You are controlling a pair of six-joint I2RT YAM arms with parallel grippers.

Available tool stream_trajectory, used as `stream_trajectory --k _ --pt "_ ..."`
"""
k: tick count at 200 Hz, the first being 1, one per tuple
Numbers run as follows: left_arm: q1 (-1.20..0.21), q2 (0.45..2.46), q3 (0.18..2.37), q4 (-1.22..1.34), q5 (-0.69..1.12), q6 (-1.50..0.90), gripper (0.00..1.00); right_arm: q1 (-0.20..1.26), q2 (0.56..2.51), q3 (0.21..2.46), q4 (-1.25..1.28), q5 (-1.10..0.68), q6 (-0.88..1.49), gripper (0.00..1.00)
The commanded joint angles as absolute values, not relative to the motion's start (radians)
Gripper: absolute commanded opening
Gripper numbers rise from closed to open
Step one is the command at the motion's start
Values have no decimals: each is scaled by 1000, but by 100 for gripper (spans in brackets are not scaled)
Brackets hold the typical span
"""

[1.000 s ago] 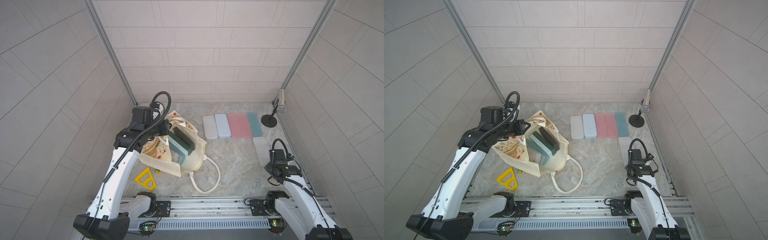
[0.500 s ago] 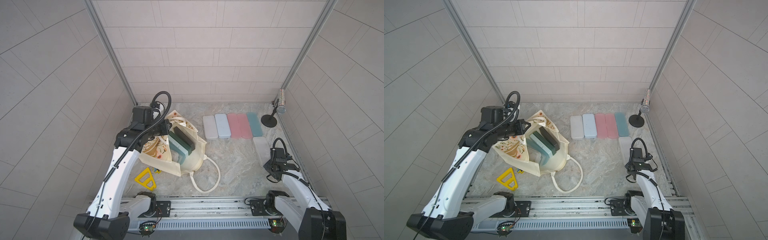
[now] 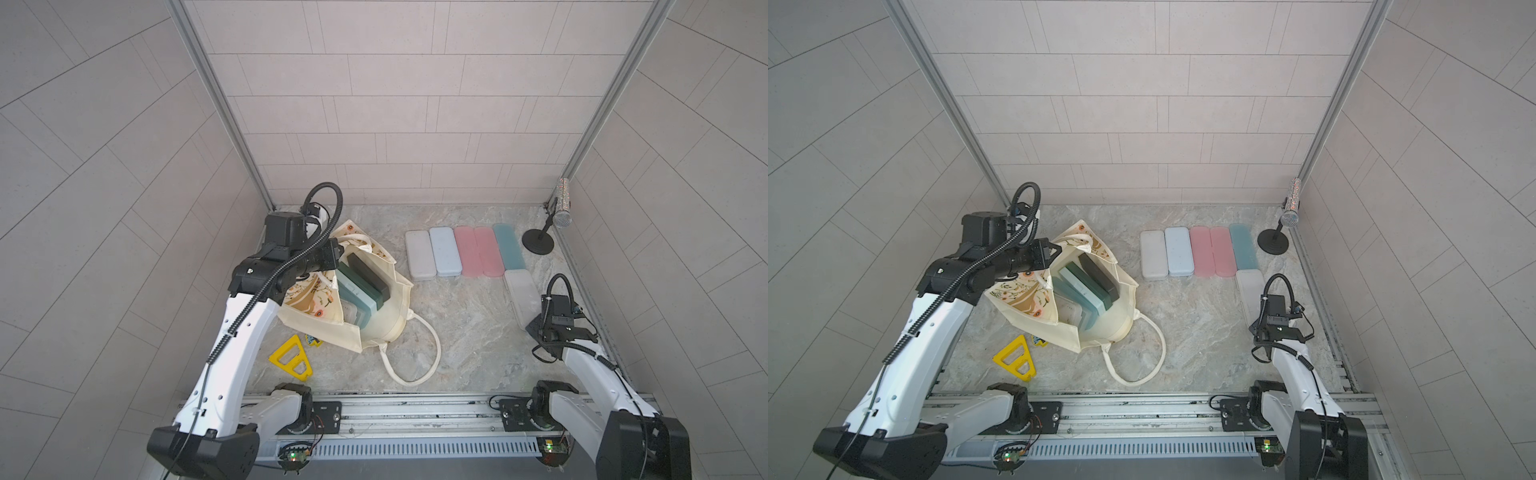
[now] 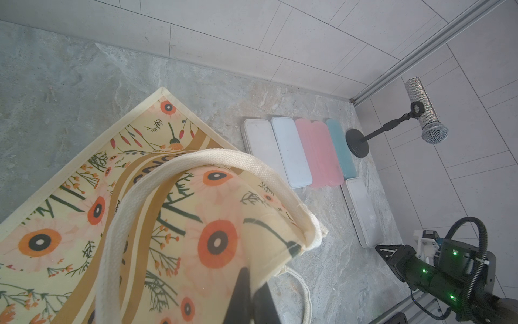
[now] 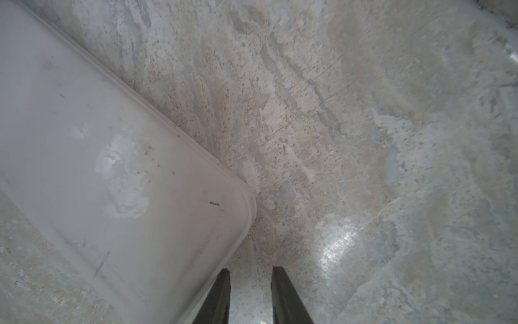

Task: Take out the pencil case from the canvas bag
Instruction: Pick up the pencil case from the canvas bag.

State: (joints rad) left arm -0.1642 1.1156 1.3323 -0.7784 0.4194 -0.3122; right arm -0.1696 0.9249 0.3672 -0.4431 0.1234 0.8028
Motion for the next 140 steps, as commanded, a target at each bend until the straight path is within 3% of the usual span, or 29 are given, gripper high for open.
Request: stream_trajectory --k 1,51,90,140 --pt "-169 1106 1376 -675 445 -284 0 -174 886 409 -526 139 761 30" --pt "-193 1178 1411 -674 521 -243 0 -20 749 521 -655 206 673 32" --pt "-233 1190 1413 -679 563 -204 0 358 719 554 -482 247 619 32" --pt "-233 1140 1362 -751 418 -192 0 845 837 541 -94 263 396 30"
